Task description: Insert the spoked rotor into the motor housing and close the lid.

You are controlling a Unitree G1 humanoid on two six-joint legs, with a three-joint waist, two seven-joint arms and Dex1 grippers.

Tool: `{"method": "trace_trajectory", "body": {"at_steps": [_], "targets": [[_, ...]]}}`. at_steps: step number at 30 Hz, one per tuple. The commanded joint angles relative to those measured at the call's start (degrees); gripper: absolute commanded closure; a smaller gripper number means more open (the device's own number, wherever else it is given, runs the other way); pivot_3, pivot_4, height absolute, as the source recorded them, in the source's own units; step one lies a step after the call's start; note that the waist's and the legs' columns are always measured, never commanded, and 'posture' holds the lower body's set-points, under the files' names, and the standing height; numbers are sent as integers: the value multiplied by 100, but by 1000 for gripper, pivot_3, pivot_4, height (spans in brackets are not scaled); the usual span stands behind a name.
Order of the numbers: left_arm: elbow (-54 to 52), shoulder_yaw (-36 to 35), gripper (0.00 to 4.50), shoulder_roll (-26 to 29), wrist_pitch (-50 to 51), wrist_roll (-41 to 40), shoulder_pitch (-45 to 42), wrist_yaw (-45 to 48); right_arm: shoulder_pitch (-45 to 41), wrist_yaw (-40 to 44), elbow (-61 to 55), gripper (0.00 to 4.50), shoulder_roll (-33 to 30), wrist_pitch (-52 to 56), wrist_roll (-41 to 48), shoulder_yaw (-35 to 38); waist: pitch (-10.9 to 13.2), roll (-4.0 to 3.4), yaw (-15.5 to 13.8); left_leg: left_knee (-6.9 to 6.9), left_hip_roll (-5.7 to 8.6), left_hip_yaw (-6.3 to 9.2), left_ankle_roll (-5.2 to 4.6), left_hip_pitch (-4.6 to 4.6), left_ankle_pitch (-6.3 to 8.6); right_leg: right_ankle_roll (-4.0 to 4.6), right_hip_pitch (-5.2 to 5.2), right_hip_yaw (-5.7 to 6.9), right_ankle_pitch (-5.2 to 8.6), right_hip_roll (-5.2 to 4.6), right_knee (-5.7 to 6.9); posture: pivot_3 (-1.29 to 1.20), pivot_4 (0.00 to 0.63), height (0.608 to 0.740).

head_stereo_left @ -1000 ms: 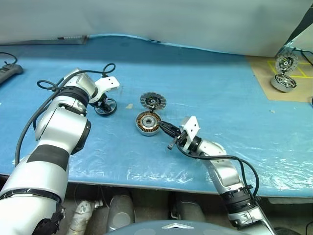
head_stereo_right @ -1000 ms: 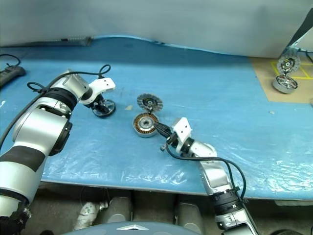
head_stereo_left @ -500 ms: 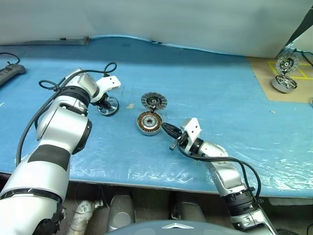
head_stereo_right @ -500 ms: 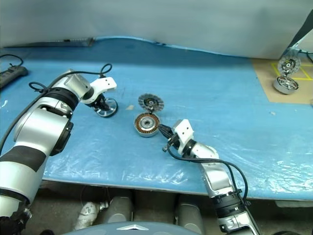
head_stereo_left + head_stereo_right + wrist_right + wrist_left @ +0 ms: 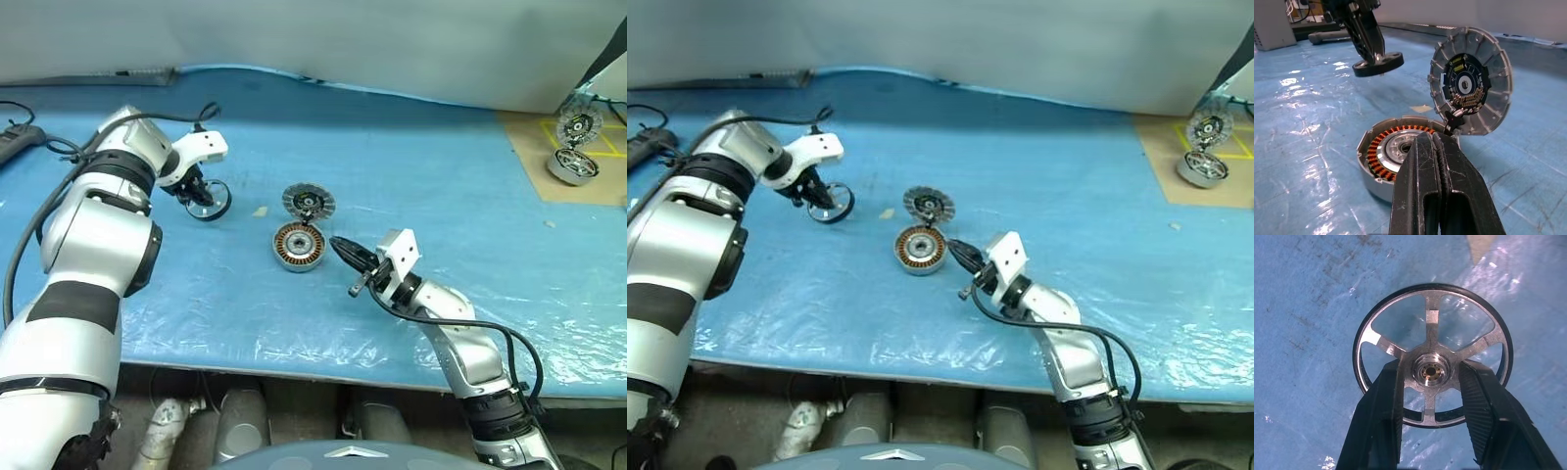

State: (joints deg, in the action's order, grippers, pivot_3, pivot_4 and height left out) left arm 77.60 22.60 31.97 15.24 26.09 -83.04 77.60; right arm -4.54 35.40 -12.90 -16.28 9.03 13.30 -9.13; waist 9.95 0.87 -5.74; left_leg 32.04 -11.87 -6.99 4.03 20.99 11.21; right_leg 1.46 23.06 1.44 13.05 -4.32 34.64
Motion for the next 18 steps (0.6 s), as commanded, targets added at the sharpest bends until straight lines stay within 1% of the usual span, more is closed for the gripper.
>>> {"method": "trace_trajectory", "body": {"at_steps": [1,4,7,8,11,14,16,18], "targets": [[-347,1,3134,144,-297,-64,-129,704,247,94,-86,4500,-120,-239,70,151,14,3,-4,-1,-1,0,0,0,0,0,0,0,0,0,0,0,150,740],[-709,-30,3134,162,-408,-175,-13,1202,365,97,180,4500,-149,-421,-34,132,36,7,-1,0,-2,0,0,-1,0,1,0,0,1,0,2,0,150,740],[-1315,200,3134,212,-397,-620,205,1481,385,76,528,4500,-111,-622,-182,65,40,6,2,3,-1,-1,0,-2,0,17,0,-1,10,-1,4,0,150,740],[-1628,353,3134,279,-377,-835,327,1490,380,73,595,4500,-87,-669,-205,43,42,3,4,4,-2,-1,0,-3,0,21,0,-1,12,-1,4,0,150,740],[-3032,910,3134,650,126,-1754,773,1490,343,75,731,4500,-5,-775,-278,-42,49,-8,35,3,-3,-3,0,-4,0,20,3,-2,12,-1,13,0,150,740],[-4474,1564,3134,1272,214,-2916,1073,1490,282,97,926,4500,69,-895,-385,-146,51,-11,46,3,-8,-3,0,8,0,10,20,0,5,4,20,0,150,740],[-5014,1705,3134,1435,134,-3454,1146,1490,245,103,1074,4500,123,-985,-455,-210,53,-14,30,2,-9,-5,1,16,0,11,27,0,6,5,19,0,150,740],[-5253,1687,3134,1403,175,-3710,1169,1490,216,96,1164,4500,163,-1043,-489,-234,55,-17,8,2,-6,-7,1,17,0,26,23,0,15,3,17,0,150,740]]}}
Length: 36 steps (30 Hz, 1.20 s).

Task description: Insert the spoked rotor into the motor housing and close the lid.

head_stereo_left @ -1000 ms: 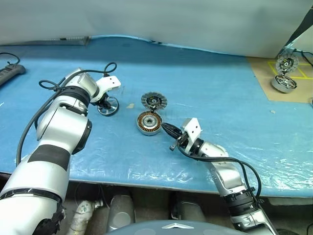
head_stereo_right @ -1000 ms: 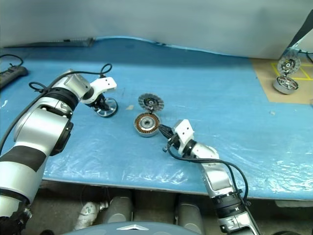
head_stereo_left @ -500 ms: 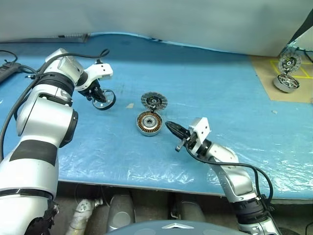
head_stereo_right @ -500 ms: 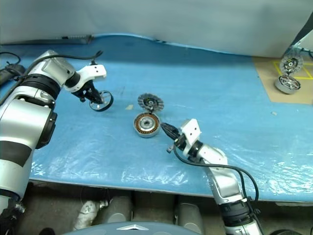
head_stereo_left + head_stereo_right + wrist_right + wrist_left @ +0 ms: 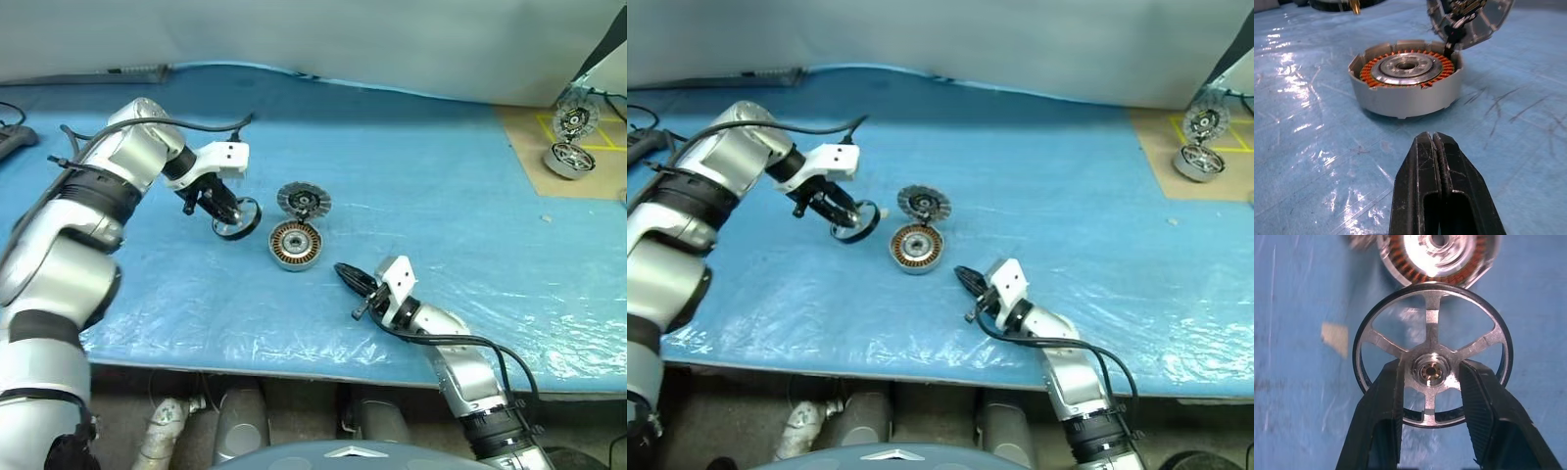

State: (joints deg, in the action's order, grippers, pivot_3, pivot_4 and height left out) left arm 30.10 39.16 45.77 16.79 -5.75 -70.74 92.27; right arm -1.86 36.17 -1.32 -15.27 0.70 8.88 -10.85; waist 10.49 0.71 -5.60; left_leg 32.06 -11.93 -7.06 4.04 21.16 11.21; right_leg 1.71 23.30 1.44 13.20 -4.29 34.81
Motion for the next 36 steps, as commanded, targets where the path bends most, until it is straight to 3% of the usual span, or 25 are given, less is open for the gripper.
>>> {"method": "trace_trajectory", "body": {"at_steps": [1,6,10,16,28,36], "targets": [[-586,8,3134,-11,71,-623,-54,23,-65,14,38,4500,75,-234,-57,-71,1,-3,-7,2,2,0,0,-3,0,0,-3,-1,0,-2,0,0,150,740],[-847,-148,3134,-182,196,-1015,-58,23,-102,-19,122,4500,139,-284,-107,-109,2,-3,14,18,2,-1,0,-6,0,-1,-7,-4,-1,-3,2,0,150,740],[-439,-481,3134,-826,51,-551,43,-209,-129,-48,149,4500,167,-299,-144,-130,2,-4,18,22,3,-1,0,-9,-1,-3,-10,-6,-2,-2,5,0,150,740],[-24,-480,3134,-1250,-504,128,304,-466,-133,-51,121,4500,178,-309,-158,-138,1,-4,28,23,3,1,-1,-9,-1,-24,-11,-8,-15,3,10,0,150,740],[1030,-718,3134,-1670,-1178,918,116,-598,-158,-48,87,4500,220,-277,-153,-170,1,-4,15,27,5,2,-2,-8,-1,-25,-12,-9,-15,1,13,0,150,740],[1125,-769,3134,-1734,-1368,1130,154,-389,-221,-71,125,4500,232,-246,-189,-185,1,-4,16,30,4,2,-2,-9,-1,-25,-12,-9,-15,1,20,0,150,740]]}}
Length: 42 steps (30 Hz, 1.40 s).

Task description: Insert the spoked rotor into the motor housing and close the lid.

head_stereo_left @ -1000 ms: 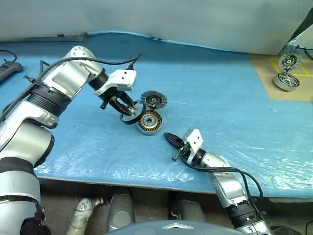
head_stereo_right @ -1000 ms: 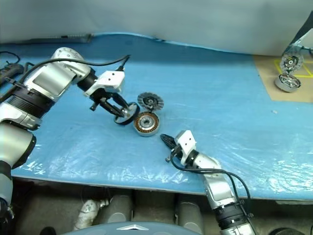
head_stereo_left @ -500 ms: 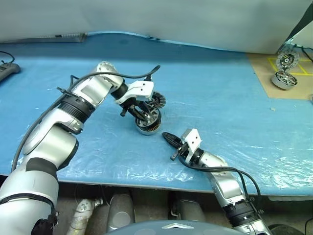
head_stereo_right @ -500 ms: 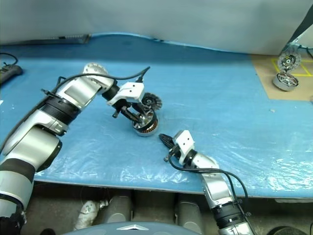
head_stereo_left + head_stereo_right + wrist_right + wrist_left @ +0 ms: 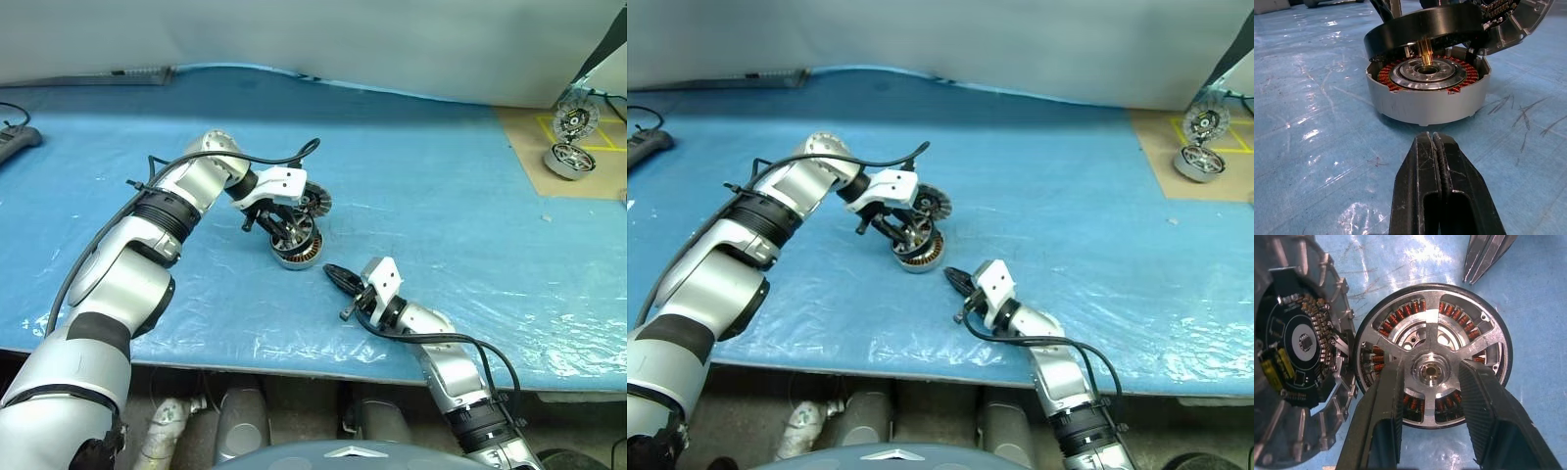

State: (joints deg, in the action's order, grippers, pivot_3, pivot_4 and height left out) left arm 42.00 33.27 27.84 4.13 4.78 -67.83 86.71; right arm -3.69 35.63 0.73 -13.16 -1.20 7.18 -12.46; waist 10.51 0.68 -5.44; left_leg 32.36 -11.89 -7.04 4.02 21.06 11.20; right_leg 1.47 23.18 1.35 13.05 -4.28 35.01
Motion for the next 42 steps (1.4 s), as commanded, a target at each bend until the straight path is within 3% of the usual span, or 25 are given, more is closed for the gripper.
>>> {"method": "trace_trajectory", "body": {"at_steps": [1,3,4,11,17,21,25,29,31,35,42], "targets": [[-67,-189,3134,64,-114,97,-142,203,-41,-24,-73,4500,21,-57,-26,-22,0,0,1,0,0,0,0,-1,0,0,0,0,0,0,0,0,150,740],[-49,-208,3134,65,-147,137,-164,259,-43,-30,-65,4500,22,-56,-32,-19,0,0,1,0,0,0,0,-1,0,1,0,0,0,0,0,0,150,740],[-30,-220,2421,57,-166,159,-181,267,-42,-35,-65,4500,23,-55,-35,-19,0,0,2,0,0,0,0,-1,0,1,0,0,0,0,0,0,150,740],[98,-443,137,-125,-54,132,-365,306,-48,-51,-56,4500,27,-47,-42,-16,0,0,-12,1,1,0,-1,0,0,1,0,0,1,-1,0,0,150,740],[172,-661,32,-215,10,80,-423,365,-27,-48,-69,4500,-1,-53,-19,24,0,0,-11,4,1,0,-1,0,-1,2,0,0,1,-2,2,0,150,740],[64,-1081,950,-209,479,-262,-471,392,5,-105,-129,4500,-25,-45,-21,77,0,0,-6,4,1,0,-2,0,-1,2,0,0,1,-2,3,0,150,740],[110,-1789,2302,-162,1230,-659,-836,-88,108,-150,-266,4500,-70,21,45,177,0,0,-8,5,1,1,-3,0,-2,10,0,0,6,-2,5,0,150,740],[304,-3233,3666,138,1843,-1420,-1488,-1379,233,-101,-452,4500,-176,117,103,241,1,0,-3,7,1,1,-2,4,-1,16,1,1,10,-2,1,0,150,740],[340,-3601,4441,237,1962,-1558,-1596,-1877,238,-74,-505,4500,-217,174,147,274,0,0,14,3,1,1,-1,4,0,17,1,1,10,-1,-9,0,150,740],[-511,-4402,4475,819,2370,-1962,-909,-2476,-104,39,-383,4500,-334,353,245,414,3,-18,44,-15,3,-4,0,-6,1,19,-10,-6,12,0,-20,0,150,740],[-3518,-5381,4475,917,2737,-2829,2115,-3126,-775,269,76,4500,-530,423,386,704,-2,-17,66,23,-11,6,-21,28,-11,17,6,16,10,0,9,0,150,740]]}}
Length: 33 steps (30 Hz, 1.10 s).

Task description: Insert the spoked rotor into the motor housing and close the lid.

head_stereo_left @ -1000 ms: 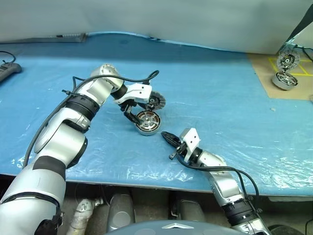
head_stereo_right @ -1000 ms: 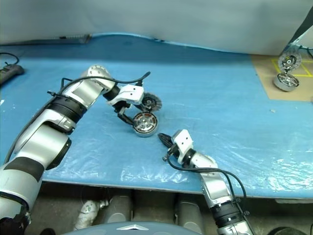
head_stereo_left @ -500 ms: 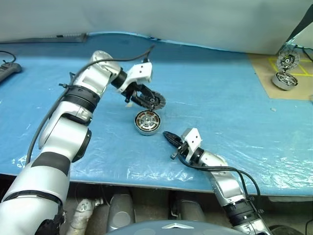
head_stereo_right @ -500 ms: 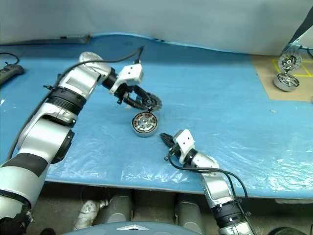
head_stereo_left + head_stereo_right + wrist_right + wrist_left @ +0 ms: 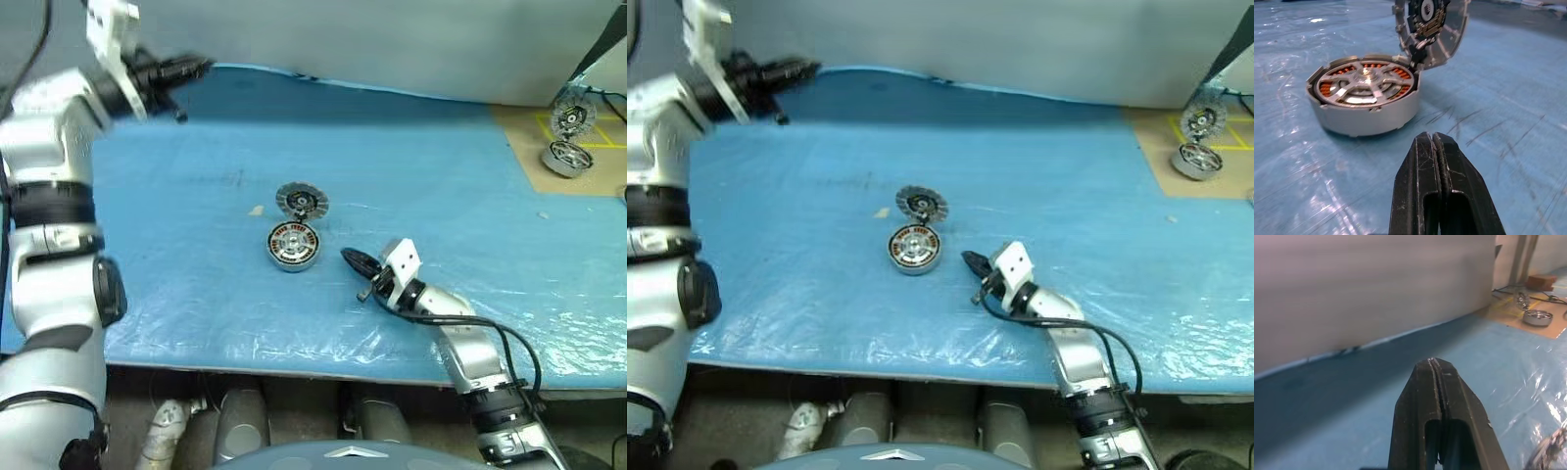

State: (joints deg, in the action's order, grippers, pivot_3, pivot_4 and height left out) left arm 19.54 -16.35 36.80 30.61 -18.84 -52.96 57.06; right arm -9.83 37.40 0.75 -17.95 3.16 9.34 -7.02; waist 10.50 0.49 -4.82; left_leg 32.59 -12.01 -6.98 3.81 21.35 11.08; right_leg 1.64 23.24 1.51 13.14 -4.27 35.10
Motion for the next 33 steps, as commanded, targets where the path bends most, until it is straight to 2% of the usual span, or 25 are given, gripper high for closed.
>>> {"method": "trace_trajectory", "body": {"at_steps": [1,4,5,7,10,14,18,23,25,33], "targets": [[-1763,-583,4475,-89,126,-618,1280,-256,-296,94,168,4500,-52,7,206,230,-2,2,5,9,-2,0,-2,9,-1,-1,6,2,-1,0,3,0,150,740],[-2986,-910,4475,-528,448,-1160,2866,-630,-665,62,423,4500,-66,58,272,413,-2,1,47,18,-1,-2,-3,13,0,7,7,3,4,-6,7,0,150,740],[-3305,-856,4475,-669,276,-1142,3311,-706,-777,30,500,4500,-72,107,275,461,-2,1,47,17,-2,-2,-3,12,1,8,8,2,4,-6,7,0,150,740],[-3712,-625,4475,-961,76,-1056,4038,-913,-1008,-71,652,4500,-70,219,253,547,-2,2,61,19,-13,-3,14,9,12,10,9,3,6,0,17,0,150,740],[-3949,37,4475,-1460,-320,-650,4638,-1364,-1305,-228,801,4500,-97,437,141,605,-1,0,44,27,-24,-13,-5,3,2,12,4,3,7,2,23,0,150,740],[-3844,938,4475,-1918,-994,-25,4914,-1765,-1619,-390,845,4500,-91,713,163,699,-1,-1,43,40,-24,-33,-17,-20,-6,17,-15,-9,1,-7,27,0,150,740],[-3415,1679,4475,-1898,-1847,517,4992,-1602,-1915,-524,885,4500,-113,982,57,656,-3,-6,86,40,-25,-35,-17,-20,-8,13,-8,-12,-2,-3,27,0,150,740],[-2809,1499,4475,-2001,-2477,326,4780,-1646,-2392,-372,1336,4500,-238,1095,-16,602,-3,-7,120,33,-26,-38,-16,-11,-10,13,9,-16,-2,4,27,0,150,740],[-2775,1436,4475,-1972,-2701,283,4831,-1617,-2769,-283,1787,4500,-304,952,-151,528,-3,-7,131,33,-24,-40,-15,-11,-9,13,8,-17,-2,2,27,0,150,740],[-3222,1418,4475,-1926,-2550,71,5249,-1770,-4512,252,4170,4500,-124,38,-497,324,-3,-7,227,39,-30,-60,-16,-14,-9,15,15,-24,-2,-2,37,0,150,740]]}}
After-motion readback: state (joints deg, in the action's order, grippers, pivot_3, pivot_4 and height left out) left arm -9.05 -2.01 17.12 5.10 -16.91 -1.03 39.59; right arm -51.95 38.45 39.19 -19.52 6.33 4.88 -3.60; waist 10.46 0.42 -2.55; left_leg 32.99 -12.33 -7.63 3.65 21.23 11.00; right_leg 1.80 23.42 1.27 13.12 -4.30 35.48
